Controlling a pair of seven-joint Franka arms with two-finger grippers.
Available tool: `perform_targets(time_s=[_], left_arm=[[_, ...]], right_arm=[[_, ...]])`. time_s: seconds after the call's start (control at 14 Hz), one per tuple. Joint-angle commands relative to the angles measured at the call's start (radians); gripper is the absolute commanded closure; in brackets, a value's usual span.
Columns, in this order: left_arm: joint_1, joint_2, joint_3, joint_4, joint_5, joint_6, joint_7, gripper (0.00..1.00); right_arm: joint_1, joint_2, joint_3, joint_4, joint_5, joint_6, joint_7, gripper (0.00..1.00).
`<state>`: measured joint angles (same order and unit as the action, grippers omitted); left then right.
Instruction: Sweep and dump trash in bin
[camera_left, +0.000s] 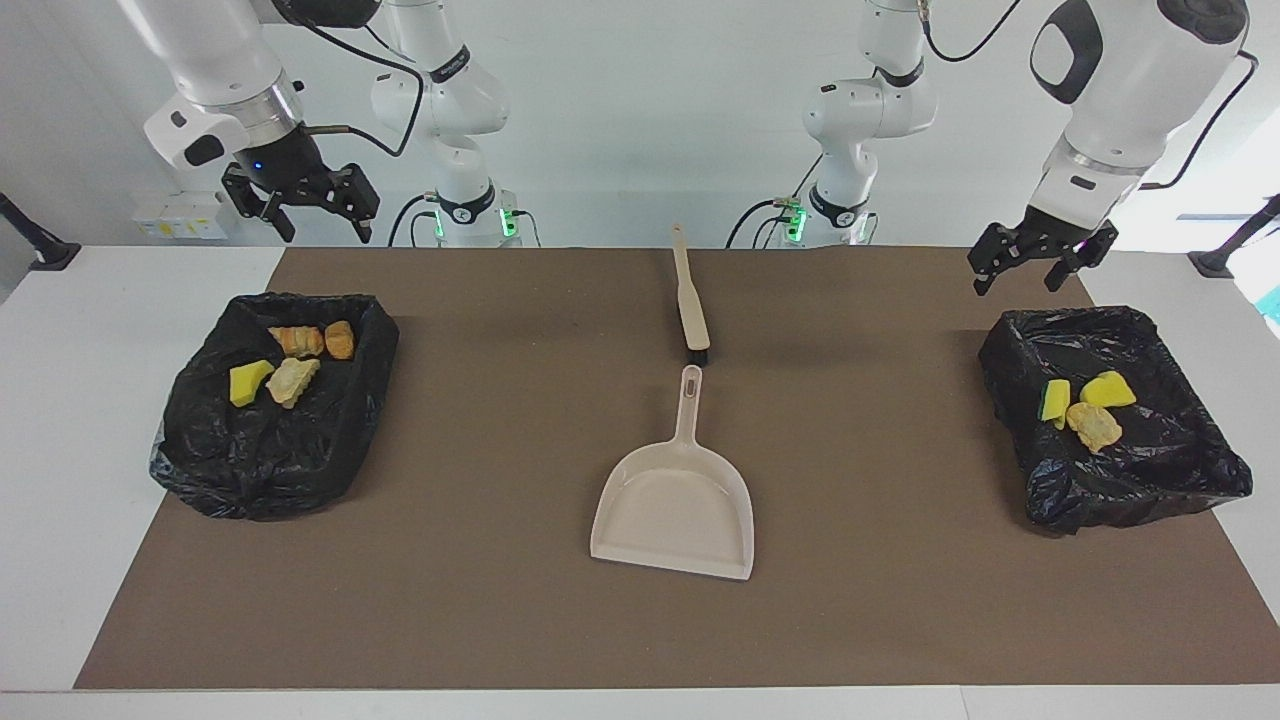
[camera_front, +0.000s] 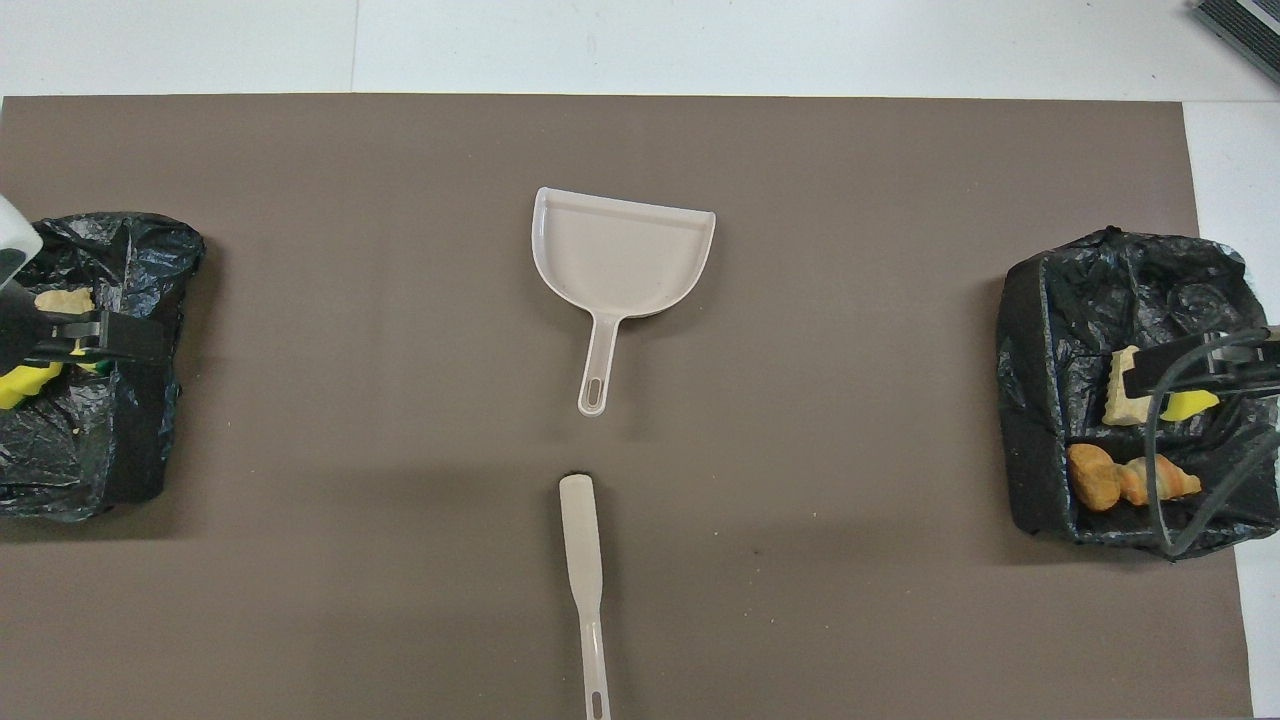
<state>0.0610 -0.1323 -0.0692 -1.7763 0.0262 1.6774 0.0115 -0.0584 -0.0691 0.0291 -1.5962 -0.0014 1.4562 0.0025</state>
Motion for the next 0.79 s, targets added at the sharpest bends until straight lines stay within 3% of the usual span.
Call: perform_targets(time_s=[0.0, 0.72], left_arm=[[0.031, -0.026, -0.003, 0.067, -0.017, -0.097, 0.022, 0.0], [0.016, -0.029, 0.002, 0.074, -0.015, -0.111, 0.013, 0.0]], right_arm=[[-0.012, -0.025, 0.005, -0.031, 0.018, 0.026, 0.004, 0.0], [-0.026, -0.025, 0.005, -0.031, 0.018, 0.024, 0.008, 0.0]])
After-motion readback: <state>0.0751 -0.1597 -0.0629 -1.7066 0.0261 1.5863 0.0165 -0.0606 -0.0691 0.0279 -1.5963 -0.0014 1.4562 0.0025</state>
